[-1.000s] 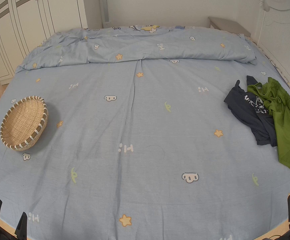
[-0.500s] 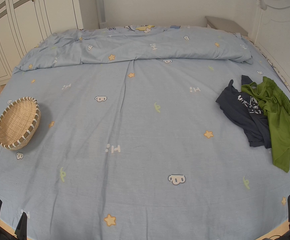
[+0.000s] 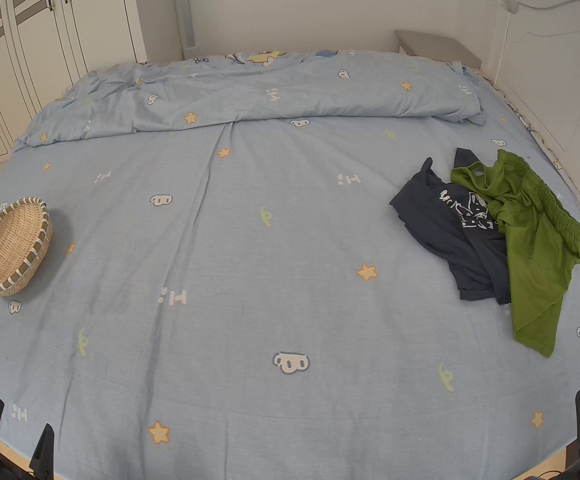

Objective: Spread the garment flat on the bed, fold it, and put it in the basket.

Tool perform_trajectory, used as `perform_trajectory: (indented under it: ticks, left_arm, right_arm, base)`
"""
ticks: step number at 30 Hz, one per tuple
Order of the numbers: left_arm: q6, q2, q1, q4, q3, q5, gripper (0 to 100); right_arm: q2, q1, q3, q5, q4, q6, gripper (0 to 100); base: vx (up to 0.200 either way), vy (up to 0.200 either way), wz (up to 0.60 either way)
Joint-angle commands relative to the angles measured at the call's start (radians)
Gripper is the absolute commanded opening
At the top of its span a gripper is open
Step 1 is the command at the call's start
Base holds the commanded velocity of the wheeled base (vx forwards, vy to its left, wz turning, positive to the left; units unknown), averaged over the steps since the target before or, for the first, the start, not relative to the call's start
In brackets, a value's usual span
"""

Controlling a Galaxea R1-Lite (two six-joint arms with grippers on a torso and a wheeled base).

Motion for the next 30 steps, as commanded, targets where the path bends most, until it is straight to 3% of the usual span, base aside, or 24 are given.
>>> perform_trajectory:
  ticks: [1, 5, 30]
  left_arm:
    - [0.0, -0.011, 0.0, 0.0, 0.018, 0.0, 100]
    - [0.0, -0.011, 0.0, 0.0, 0.018, 0.0, 100]
    - [0.0, -0.011, 0.0, 0.0, 0.018, 0.0, 100]
  right_arm:
    - [-0.008, 0.0, 0.018, 0.0, 0.003, 0.0, 100]
    - [-0.008, 0.0, 0.018, 0.0, 0.003, 0.0, 100]
    - [-0.017, -0.003, 0.013, -0.004, 0.007, -0.009, 100]
  base:
    - [0.0, -0.2, 0.0]
    - [0.0, -0.2, 0.0]
    - [0.0, 0.0, 0.0]
